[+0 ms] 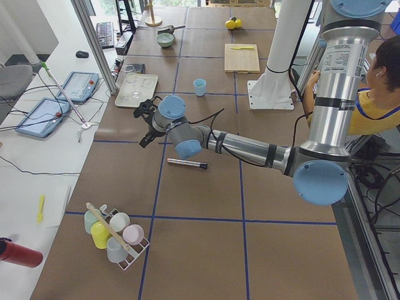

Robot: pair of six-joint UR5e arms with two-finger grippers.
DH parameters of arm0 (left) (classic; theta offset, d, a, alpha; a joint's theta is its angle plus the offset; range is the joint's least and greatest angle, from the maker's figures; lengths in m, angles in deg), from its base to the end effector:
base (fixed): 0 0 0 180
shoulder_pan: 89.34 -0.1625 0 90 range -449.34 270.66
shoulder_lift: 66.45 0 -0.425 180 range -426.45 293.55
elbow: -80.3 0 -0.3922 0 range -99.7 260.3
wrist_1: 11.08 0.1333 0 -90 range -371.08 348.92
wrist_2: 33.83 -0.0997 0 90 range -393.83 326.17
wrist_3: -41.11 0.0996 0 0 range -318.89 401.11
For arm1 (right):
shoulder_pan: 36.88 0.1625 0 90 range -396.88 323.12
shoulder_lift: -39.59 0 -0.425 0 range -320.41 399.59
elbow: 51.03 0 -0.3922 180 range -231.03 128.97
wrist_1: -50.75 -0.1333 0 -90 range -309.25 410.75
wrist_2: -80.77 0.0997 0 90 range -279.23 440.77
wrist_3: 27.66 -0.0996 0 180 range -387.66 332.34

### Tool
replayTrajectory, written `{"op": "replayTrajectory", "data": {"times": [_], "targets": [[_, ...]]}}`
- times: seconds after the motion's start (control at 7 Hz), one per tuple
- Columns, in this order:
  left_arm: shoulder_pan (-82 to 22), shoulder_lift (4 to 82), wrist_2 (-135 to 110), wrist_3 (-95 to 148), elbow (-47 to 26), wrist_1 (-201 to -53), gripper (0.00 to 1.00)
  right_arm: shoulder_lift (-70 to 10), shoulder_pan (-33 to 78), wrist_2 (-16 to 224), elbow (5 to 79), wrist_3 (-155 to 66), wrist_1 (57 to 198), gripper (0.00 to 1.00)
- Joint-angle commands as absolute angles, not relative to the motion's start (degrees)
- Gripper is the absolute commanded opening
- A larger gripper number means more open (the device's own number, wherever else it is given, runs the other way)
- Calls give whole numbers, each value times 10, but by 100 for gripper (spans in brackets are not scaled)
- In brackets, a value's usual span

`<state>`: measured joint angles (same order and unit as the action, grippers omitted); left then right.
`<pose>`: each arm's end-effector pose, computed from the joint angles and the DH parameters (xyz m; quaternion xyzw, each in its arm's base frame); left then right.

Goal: Squeeze lemon into cup
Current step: 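Move the left gripper down to the steel muddler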

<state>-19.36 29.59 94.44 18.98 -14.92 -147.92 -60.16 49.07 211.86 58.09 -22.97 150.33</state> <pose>0.1205 -0.5398 0.4652 0.3250 0.4323 0.1439 0.8287 0.0384 -0.4182 0.5929 0.0002 -0.3509 -0.0707 0.9337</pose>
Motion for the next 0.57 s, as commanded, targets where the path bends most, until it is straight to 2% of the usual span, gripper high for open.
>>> {"op": "replayTrajectory", "data": {"times": [0.0, 0.43], "targets": [[-273, 295, 871, 147, -147, -1431, 100, -603, 493, 2116, 580, -228, 1503, 100], [-315, 304, 816, 64, -102, -1425, 86, -603, 493, 2117, 580, -228, 1503, 100]]}}
